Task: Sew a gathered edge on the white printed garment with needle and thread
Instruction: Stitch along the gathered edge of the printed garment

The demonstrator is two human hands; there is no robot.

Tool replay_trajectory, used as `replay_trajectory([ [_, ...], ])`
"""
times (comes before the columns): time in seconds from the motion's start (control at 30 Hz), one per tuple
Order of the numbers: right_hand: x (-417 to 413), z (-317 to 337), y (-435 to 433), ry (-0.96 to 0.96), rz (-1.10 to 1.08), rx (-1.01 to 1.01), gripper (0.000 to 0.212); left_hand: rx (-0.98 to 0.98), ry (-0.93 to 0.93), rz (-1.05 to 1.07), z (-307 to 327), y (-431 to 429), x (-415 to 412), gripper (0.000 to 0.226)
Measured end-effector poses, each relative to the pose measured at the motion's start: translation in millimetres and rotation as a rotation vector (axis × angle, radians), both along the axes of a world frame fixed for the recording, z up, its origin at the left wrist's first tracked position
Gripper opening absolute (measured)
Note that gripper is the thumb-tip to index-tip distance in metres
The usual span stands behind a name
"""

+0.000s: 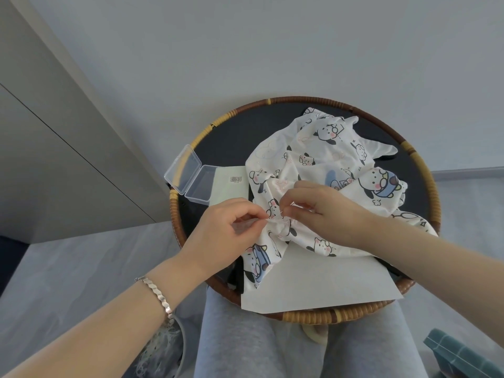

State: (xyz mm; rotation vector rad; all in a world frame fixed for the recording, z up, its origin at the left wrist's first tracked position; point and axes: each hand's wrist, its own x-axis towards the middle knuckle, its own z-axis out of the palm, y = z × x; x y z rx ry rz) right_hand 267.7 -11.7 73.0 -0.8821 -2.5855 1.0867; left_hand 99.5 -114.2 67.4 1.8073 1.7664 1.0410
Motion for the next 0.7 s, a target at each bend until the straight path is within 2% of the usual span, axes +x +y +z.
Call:
replay_trajectory([
  [0.3, -2, 5, -3, -0.065, 0.081, 0.089, 0.017, -0.046, 0.015, -0.084, 3, 1, -1, 0.010],
  [0.5, -3, 8, -6, -0.028, 0.155, 0.127, 0.018, -0.050, 0.065, -0.162, 5, 6, -6, 0.009],
  [0.7, 2, 4, -13, 0.012, 0.142, 0.119, 0.018, -0.035, -0.058, -0.064, 3, 6, -1, 0.019],
])
